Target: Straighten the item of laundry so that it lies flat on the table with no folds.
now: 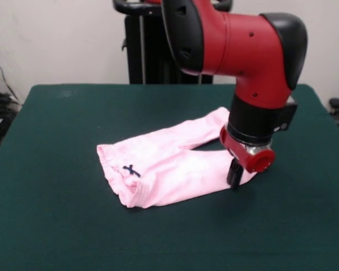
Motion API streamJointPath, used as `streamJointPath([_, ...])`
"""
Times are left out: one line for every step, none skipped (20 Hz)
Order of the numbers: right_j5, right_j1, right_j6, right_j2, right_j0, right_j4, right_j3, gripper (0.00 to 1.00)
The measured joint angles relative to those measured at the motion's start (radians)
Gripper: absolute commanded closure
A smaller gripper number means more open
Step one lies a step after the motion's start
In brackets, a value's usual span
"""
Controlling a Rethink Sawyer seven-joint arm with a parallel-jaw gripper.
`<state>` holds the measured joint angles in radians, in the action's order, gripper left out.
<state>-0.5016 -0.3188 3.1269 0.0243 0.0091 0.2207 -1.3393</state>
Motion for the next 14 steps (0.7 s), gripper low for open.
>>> streamJointPath([0.000,-0.004,0.000,-0.013,-0.012,0.001,-0.002,1.00])
streamJointPath([0.000,-0.008,0.000,-0.022,-0.021,0.004,-0.004,1.00])
streamJointPath([0.000,-0.011,0.000,-0.030,-0.030,0.007,-0.006,1.00])
streamJointPath([0.000,-0.012,0.000,-0.035,-0.032,0.009,-0.007,1.00])
streamJointPath([0.000,-0.012,0.000,-0.037,-0.031,0.012,-0.007,1.00])
streamJointPath([0.000,-0.013,0.000,-0.039,-0.030,0.015,-0.008,1.00])
streamJointPath([0.000,-0.013,0.000,-0.039,-0.027,0.018,-0.009,1.00])
streamJointPath([0.001,-0.015,0.000,-0.039,-0.023,0.021,-0.011,1.00])
streamJointPath([0.000,-0.015,0.000,-0.040,-0.021,0.022,-0.013,1.00])
streamJointPath([0.001,-0.016,0.000,-0.040,-0.018,0.023,-0.015,1.00])
streamJointPath([0.000,-0.017,0.000,-0.042,-0.015,0.023,-0.019,1.00])
streamJointPath([0.000,-0.019,0.000,-0.043,-0.012,0.023,-0.024,1.00])
streamJointPath([0.000,-0.020,0.000,-0.044,-0.009,0.023,-0.028,1.00])
streamJointPath([-0.002,-0.022,0.000,-0.044,-0.007,0.023,-0.032,1.00])
